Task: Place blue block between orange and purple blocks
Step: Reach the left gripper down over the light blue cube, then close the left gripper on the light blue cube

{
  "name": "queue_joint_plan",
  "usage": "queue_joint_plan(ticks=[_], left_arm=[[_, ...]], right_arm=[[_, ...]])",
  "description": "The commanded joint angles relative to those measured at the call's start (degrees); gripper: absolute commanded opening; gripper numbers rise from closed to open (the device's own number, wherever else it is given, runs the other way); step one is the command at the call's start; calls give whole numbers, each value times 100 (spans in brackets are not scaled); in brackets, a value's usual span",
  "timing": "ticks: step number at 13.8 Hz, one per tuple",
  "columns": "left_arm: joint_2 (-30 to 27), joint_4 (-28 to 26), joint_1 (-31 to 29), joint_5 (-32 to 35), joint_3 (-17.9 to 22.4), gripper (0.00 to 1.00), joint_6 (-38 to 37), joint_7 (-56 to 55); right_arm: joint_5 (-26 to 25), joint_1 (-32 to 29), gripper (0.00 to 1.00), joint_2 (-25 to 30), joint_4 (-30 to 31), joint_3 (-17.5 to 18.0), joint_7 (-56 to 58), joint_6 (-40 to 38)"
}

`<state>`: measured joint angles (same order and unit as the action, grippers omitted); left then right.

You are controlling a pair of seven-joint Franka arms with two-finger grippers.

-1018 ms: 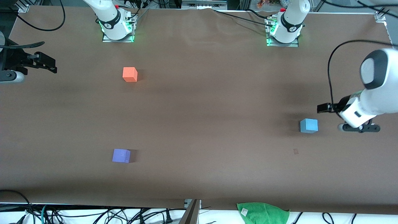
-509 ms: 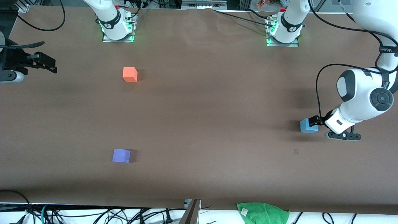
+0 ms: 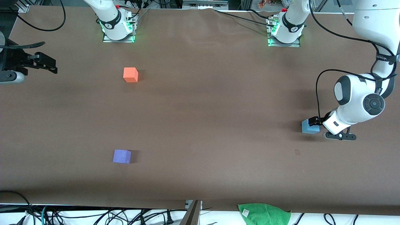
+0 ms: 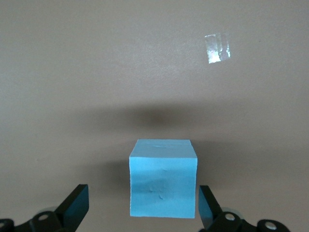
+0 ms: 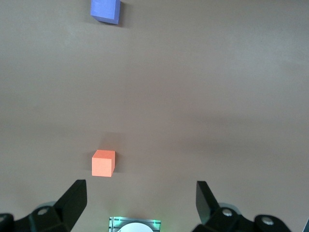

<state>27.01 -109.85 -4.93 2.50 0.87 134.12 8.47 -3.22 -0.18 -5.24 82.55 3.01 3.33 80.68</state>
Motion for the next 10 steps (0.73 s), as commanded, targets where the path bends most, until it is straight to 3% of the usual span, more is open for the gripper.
queue_joint_plan(ticks=[1, 7, 9, 10], left_arm=[[67, -203, -34, 49, -51, 100, 420, 119], [216, -625, -34, 49, -69, 99, 1272, 111], [305, -643, -34, 40, -69, 77, 1380, 111], [314, -643, -34, 40, -69, 57, 1380, 93]], right_arm=[[-21, -43, 100, 40, 24, 60, -51, 36], [-21, -52, 100, 40, 24, 60, -51, 44], [-12, -52, 100, 32, 24, 60, -51, 53], [-12, -43, 100, 23, 24, 60, -51, 53]])
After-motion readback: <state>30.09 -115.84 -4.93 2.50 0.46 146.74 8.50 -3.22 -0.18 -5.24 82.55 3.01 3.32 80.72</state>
